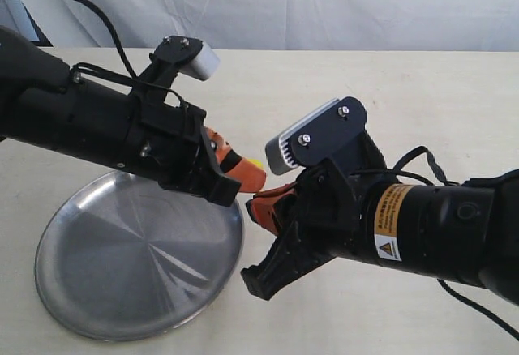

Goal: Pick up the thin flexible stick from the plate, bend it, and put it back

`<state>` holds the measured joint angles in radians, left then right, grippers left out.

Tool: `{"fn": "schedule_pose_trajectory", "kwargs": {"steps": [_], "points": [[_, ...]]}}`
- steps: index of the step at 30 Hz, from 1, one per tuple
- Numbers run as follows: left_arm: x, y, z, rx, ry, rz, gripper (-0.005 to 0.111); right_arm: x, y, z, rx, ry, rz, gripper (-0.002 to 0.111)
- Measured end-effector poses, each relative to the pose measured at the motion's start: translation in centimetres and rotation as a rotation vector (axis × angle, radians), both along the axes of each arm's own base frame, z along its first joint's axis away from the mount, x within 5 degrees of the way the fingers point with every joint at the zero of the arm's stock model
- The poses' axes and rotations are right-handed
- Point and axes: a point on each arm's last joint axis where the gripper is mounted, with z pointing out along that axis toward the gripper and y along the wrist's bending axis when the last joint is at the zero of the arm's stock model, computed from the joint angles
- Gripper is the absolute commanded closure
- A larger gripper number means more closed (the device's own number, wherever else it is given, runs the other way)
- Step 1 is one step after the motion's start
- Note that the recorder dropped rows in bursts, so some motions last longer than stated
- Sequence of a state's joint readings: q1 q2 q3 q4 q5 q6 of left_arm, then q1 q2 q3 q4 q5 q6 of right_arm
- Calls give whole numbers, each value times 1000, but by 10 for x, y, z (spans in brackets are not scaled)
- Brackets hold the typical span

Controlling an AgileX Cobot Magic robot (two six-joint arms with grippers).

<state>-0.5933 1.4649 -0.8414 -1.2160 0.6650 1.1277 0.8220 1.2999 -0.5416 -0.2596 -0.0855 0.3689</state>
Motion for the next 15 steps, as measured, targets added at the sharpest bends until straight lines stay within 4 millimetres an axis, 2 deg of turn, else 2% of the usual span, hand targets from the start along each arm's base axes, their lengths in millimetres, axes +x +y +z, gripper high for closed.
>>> {"fn": "schedule_pose_trajectory", "kwargs": {"steps": [15], "points": [[2,0,0,-1,2,28,106,0,0,0,-3,-4,4,109]]}}
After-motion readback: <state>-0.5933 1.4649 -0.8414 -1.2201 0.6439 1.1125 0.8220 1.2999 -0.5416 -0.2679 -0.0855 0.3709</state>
